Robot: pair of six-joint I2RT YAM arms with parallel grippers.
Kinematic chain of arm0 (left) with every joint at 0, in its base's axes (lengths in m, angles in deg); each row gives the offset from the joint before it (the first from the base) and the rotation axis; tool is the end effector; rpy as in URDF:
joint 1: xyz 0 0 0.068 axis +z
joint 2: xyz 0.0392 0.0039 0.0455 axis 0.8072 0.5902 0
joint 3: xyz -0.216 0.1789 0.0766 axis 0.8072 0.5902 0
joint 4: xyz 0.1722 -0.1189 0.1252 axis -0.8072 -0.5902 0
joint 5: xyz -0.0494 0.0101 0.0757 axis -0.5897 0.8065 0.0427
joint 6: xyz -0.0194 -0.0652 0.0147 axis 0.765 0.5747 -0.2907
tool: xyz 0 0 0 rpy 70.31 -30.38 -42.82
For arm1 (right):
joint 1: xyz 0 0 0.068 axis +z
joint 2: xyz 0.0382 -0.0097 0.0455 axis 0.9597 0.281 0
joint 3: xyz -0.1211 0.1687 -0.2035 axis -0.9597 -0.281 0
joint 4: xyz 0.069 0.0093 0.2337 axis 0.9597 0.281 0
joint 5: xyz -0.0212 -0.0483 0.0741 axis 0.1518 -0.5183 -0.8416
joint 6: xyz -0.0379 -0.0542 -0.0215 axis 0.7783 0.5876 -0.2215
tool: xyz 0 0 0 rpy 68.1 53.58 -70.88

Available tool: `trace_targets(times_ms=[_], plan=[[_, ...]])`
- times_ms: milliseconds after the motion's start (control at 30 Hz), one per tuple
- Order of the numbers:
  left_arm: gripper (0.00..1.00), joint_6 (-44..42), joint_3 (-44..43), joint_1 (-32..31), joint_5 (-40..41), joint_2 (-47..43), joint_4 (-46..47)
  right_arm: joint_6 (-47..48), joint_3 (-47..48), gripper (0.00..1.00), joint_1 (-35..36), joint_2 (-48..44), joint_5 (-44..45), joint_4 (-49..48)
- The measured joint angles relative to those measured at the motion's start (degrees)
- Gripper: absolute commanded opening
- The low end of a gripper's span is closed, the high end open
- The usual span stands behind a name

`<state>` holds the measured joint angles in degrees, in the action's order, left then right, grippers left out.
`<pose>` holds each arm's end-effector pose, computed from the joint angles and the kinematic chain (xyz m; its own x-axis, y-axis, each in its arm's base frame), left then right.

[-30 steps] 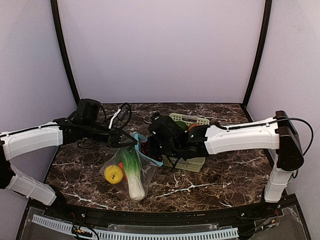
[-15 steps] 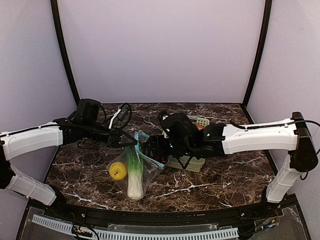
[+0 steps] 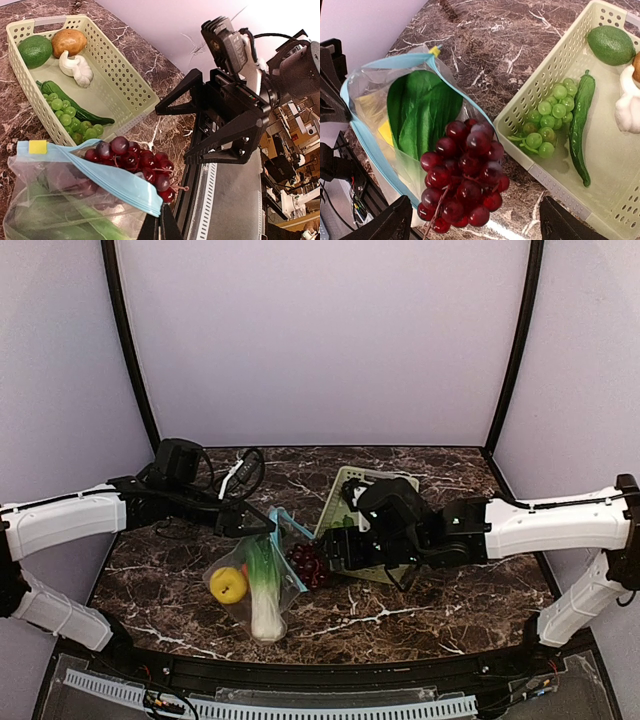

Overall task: Place the food in the zip-top bag and seal the zipper
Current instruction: Place the fake fruit in the zipper food storage bag, then adjust the fake fruit in the zipper food storage bag.

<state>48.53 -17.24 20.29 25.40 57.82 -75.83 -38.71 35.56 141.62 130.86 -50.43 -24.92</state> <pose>0.2018 -0.1838 0.2968 -0.6118 0.2093 -0.7628 0.7867 0.2620 -0.5590 0.1370 0.2982 0.2843 -0.7220 -0.0382 -0.6909 -0.4423 0.7933 0.4184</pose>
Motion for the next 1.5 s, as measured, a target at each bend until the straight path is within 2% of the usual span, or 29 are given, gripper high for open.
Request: trace_targets(times_ms=[300, 600, 667, 900, 1067, 1200, 1500], plan=[[0.01, 0.0, 0.0, 0.0, 0.07, 0.63, -0.04, -3.96, -2.73, 0.84, 0.0, -1.36, -1.75, 1.07], [0.01, -0.13, 0.0, -0.11, 0.11, 0.63, -0.04, -8.72, -6.67, 0.78, 0.07, 1.73, -9.84, -6.95], [0.01, -0.15, 0.0, -0.11, 0.11, 0.63, -0.04, -9.03, -6.25, 0.73, 0.07, 3.45, -10.36, -8.09], [0.01, -0.17, 0.0, -0.31, 0.11, 0.72, -0.09, -9.29, -4.02, 0.4, 0.07, 7.82, -10.91, -10.51], [0.01, -0.22, 0.0, -1.27, -0.17, 0.92, -0.07, -7.93, -2.99, 0.22, -0.11, 8.39, -10.69, -11.56], [0.01, -0.61, 0.0, -2.99, -1.03, 0.96, -0.07, -5.35, -1.22, 0.13, -0.63, 8.39, -11.21, -12.46], [0.01, -1.22, 0.0, -5.09, -4.9, 1.01, 0.17, -2.82, 0.13, 0.06, -1.36, 8.61, -14.99, -14.21]])
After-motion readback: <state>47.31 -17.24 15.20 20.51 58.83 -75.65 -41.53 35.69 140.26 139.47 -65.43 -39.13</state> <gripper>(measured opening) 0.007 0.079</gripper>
